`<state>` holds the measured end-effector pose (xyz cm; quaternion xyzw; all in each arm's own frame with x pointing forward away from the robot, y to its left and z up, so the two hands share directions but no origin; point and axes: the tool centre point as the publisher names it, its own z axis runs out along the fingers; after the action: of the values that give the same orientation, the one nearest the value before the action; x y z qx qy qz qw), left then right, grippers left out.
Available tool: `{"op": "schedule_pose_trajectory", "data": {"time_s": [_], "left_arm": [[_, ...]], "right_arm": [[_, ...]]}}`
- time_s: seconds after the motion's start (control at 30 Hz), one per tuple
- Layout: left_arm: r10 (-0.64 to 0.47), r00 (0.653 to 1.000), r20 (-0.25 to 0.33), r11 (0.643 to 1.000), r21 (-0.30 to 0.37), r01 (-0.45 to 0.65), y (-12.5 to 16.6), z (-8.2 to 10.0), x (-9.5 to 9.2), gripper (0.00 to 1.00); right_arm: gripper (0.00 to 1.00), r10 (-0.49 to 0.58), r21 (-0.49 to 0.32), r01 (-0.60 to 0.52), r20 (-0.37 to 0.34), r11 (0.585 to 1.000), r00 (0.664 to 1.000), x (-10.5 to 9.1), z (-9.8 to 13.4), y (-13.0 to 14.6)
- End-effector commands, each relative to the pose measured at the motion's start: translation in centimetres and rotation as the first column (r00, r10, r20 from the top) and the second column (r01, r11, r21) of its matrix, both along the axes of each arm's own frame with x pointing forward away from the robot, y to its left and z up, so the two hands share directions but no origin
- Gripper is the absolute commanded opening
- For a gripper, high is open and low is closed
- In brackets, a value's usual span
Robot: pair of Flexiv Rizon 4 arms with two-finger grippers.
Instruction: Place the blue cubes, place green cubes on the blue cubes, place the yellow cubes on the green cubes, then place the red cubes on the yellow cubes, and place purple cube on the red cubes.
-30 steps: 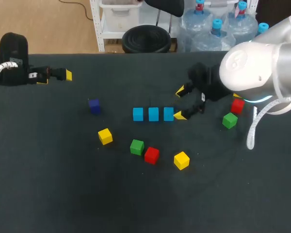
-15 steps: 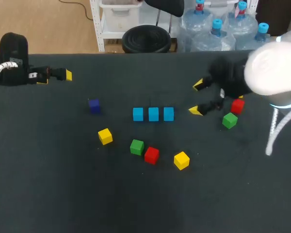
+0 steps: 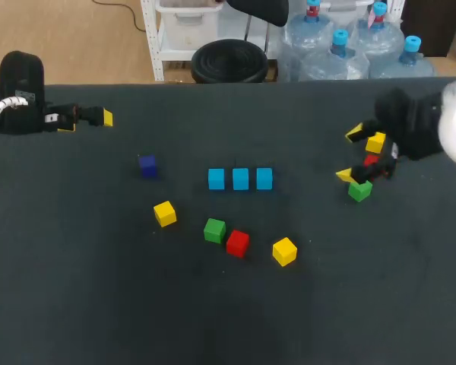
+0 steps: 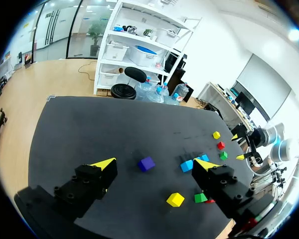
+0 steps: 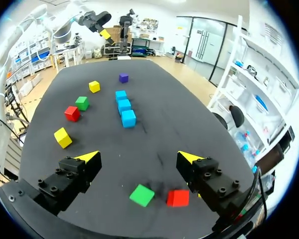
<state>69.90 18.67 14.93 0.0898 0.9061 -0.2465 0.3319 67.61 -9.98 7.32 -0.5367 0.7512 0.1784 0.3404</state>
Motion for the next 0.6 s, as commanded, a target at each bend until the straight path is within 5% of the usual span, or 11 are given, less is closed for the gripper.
{"op": "schedule_pose_trajectory", "data": {"time_s": [0.03,0.6], "left_arm": [[0.003,1.0,-0.004,1.0,0.005,-0.003,-0.1,0.1,0.0,1.0],[0.003,1.0,-0.004,1.0,0.005,-0.003,-0.1,0.1,0.0,1.0]], "right_arm": [[1.0,-0.072,-0.025,0.073,0.019,0.997,0.997,-1.7,0.9,-0.8],[1.0,-0.356,0.0,0.356,-0.037,0.934,0.934,-4.1,-3.2,-1.1]]}}
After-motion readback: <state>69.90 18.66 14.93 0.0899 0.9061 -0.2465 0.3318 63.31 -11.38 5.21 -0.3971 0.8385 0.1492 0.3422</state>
